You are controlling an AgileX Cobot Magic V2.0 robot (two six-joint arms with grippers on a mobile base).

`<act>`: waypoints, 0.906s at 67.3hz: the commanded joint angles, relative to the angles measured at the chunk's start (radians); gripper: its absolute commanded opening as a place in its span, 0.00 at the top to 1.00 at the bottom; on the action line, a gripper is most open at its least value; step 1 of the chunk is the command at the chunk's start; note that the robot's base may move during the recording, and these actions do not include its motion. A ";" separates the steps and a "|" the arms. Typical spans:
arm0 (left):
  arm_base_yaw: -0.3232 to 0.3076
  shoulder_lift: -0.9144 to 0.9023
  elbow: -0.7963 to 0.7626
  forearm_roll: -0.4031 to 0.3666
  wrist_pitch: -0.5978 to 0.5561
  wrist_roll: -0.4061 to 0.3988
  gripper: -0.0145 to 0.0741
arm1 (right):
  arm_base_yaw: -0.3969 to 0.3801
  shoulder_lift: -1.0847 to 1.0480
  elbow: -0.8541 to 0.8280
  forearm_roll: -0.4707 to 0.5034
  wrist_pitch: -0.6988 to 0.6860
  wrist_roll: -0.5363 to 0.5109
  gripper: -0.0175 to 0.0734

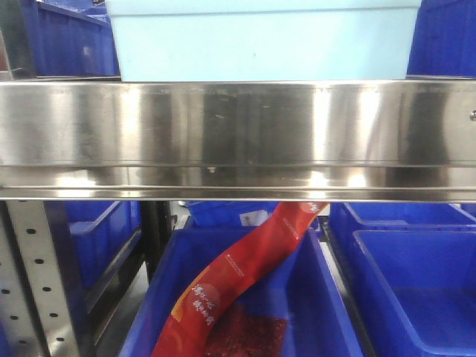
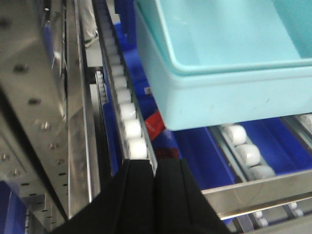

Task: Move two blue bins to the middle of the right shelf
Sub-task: 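Open both grippers and release the teal bin on the shelf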

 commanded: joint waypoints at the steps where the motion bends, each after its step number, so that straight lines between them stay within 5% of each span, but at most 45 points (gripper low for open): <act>1: -0.005 -0.104 0.150 0.003 -0.137 -0.016 0.96 | -0.004 -0.080 0.118 -0.014 -0.108 -0.003 0.98; 27: -0.005 -0.548 0.542 0.005 -0.381 -0.016 0.96 | -0.004 -0.518 0.437 -0.014 -0.250 -0.003 0.98; 44: -0.005 -0.711 0.586 0.034 -0.372 -0.016 0.96 | -0.004 -0.801 0.451 -0.014 -0.279 -0.003 0.98; 61: -0.005 -0.713 0.586 0.034 -0.368 -0.016 0.96 | -0.004 -0.836 0.451 -0.014 -0.281 -0.003 0.98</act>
